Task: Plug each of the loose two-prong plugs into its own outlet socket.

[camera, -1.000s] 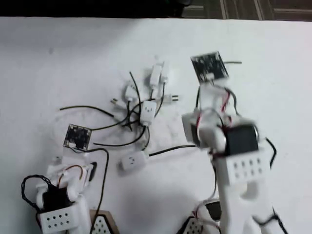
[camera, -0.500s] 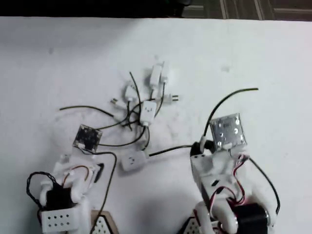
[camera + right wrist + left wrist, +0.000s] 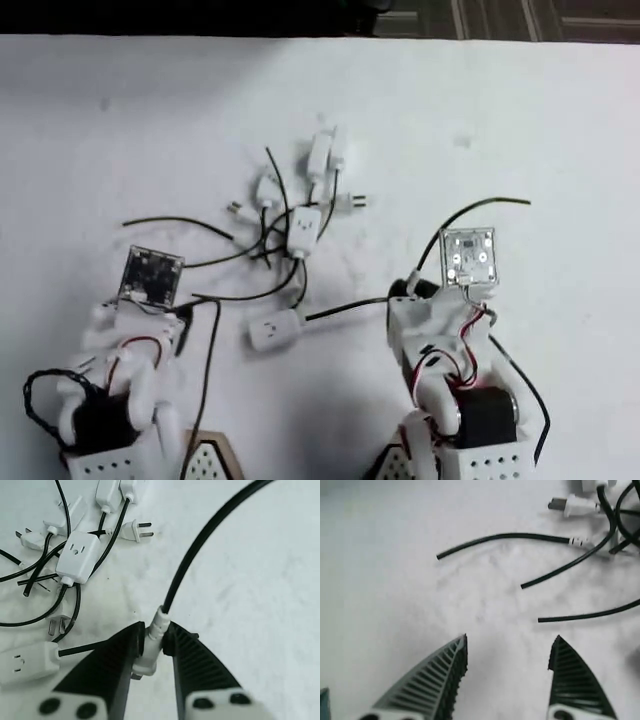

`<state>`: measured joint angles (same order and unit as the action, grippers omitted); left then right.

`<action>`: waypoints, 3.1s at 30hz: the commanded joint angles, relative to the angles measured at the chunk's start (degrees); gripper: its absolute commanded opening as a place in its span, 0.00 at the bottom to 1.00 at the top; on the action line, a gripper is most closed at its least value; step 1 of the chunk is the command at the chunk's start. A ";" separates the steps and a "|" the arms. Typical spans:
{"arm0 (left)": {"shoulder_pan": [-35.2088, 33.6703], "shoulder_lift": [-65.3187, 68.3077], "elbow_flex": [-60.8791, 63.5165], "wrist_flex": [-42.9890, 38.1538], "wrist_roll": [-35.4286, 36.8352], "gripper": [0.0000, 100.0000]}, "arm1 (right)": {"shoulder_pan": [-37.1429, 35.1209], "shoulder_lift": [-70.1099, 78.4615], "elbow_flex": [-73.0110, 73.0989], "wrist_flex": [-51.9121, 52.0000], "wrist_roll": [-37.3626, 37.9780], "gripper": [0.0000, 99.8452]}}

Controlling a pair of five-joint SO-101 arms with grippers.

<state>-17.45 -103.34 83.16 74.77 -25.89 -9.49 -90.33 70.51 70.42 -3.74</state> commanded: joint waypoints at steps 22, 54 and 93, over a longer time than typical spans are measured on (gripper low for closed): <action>33.54 17.98 -17.85 -0.97 2.11 0.05 | 4.44 -0.92 -0.26 -0.48 0.00 0.02; 38.99 54.99 -14.33 -15.03 -13.63 0.31 | 4.53 -0.92 -0.26 -0.31 0.00 0.02; 38.64 90.95 -39.82 -16.79 -9.41 0.02 | 4.53 -0.92 -0.18 -0.31 0.00 0.02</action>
<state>21.85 -12.26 49.67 53.58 -36.09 -5.45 -90.86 70.51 70.42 -3.74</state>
